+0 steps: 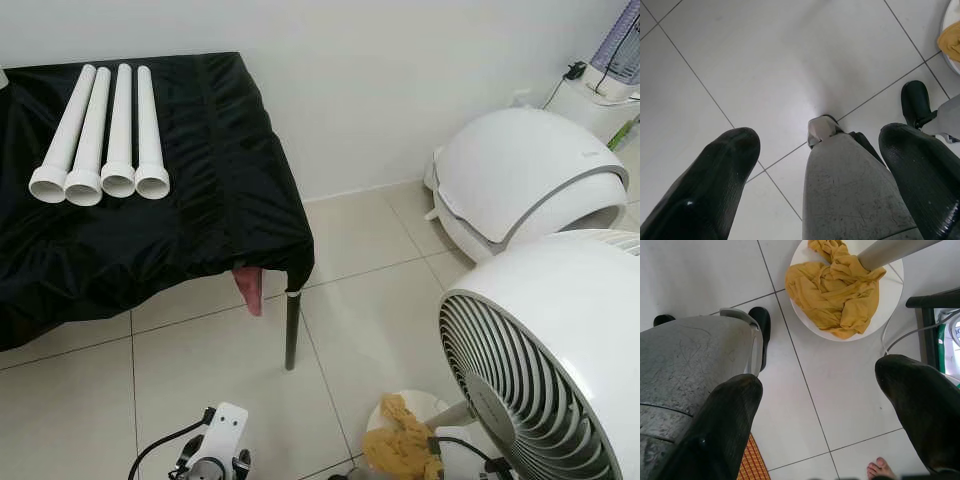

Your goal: Building children table

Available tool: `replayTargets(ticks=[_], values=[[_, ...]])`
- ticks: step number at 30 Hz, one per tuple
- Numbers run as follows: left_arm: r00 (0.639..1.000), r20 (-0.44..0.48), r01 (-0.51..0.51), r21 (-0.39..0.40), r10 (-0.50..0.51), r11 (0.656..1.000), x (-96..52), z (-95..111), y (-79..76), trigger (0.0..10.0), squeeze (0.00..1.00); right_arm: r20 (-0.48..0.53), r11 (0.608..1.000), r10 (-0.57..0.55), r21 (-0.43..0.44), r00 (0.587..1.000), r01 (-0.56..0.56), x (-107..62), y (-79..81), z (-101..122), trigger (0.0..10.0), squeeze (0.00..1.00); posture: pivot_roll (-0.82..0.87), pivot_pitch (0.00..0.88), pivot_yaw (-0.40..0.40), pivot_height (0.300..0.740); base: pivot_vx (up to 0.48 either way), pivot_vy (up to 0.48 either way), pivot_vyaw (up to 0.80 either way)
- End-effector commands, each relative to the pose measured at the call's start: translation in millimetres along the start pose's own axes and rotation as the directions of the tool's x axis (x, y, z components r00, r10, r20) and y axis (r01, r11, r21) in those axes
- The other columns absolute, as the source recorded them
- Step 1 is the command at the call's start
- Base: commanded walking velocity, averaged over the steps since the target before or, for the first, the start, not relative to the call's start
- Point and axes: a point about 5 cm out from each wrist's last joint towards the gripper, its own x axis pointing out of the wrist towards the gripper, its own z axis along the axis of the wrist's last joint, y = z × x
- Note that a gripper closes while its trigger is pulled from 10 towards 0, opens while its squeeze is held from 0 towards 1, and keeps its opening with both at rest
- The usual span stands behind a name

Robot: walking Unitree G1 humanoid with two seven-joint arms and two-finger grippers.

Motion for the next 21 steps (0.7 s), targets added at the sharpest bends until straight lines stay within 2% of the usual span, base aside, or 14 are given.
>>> replayTargets(ticks=[1,7,21], values=[[0.989,0.002,-0.142,-0.217,0.146,0.966,-2.4,28.5,73.3,10.0,0.00,0.063,0.991,0.020,0.133,0.998,-0.029,-2.8,-33.8,16.9,10.0,0.00,-0.04,0.133,0.064,0.740,0.000,0.000,0.00],[0.988,0.005,-0.151,-0.215,0.156,0.965,-2.8,29.1,75.3,10.0,0.00,0.062,0.993,0.020,0.115,0.998,-0.027,-3.3,-35.3,15.7,10.0,0.00,-0.04,0.140,0.067,0.740,0.000,0.000,0.00],[0.988,0.001,-0.150,-0.216,0.154,0.965,-4.0,27.5,80.0,10.0,0.00,0.075,0.990,0.004,0.140,0.997,-0.015,-4.5,-34.6,9.5,10.0,0.00,-0.03,0.160,0.084,0.740,0.000,0.000,0.00]])
